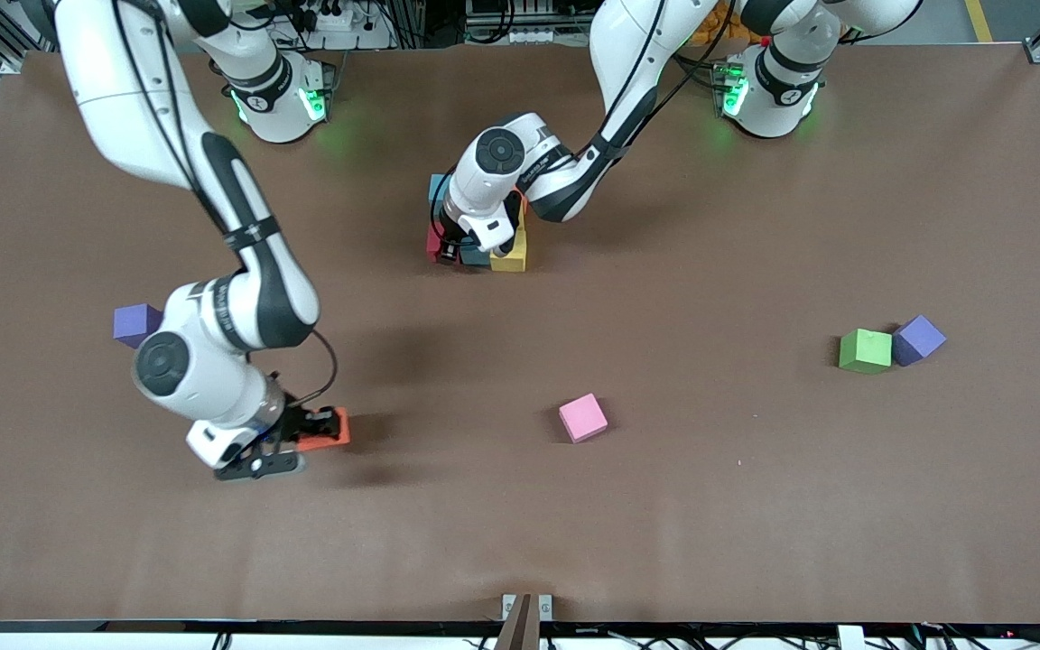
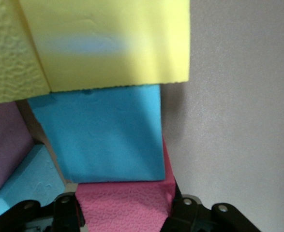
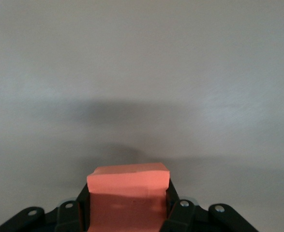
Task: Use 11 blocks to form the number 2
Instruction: 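Carry the orange cube to the column while the left gripper releases pink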
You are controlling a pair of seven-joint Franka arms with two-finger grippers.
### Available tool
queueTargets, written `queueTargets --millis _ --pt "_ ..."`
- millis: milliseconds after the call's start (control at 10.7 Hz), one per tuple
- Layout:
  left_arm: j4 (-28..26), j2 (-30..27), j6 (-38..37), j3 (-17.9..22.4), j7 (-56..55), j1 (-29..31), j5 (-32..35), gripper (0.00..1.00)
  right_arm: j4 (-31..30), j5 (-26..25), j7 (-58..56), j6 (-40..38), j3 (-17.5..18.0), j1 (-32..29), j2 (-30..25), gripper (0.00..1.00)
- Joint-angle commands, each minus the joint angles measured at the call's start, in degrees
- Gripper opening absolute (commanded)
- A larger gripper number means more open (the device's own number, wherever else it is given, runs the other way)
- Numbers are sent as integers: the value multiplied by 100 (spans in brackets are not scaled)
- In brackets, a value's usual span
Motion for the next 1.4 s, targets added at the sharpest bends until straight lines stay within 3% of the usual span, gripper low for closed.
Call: queueTargets --millis 0,655,1217,1310 --pt "60 24 83 87 -123 -93 168 0 -689 70 461 42 -39 314 -597 22" --pt "52 24 74 95 -114 -93 177 0 -1929 70 1509 236 -56 1009 -1564 22" --pt "69 24 74 271 -123 -163 177 0 -2097 18 1693 218 -74 1009 -1908 22" --pt "78 24 74 271 -123 -163 177 6 -2097 18 1711 218 -74 1009 -1908 22"
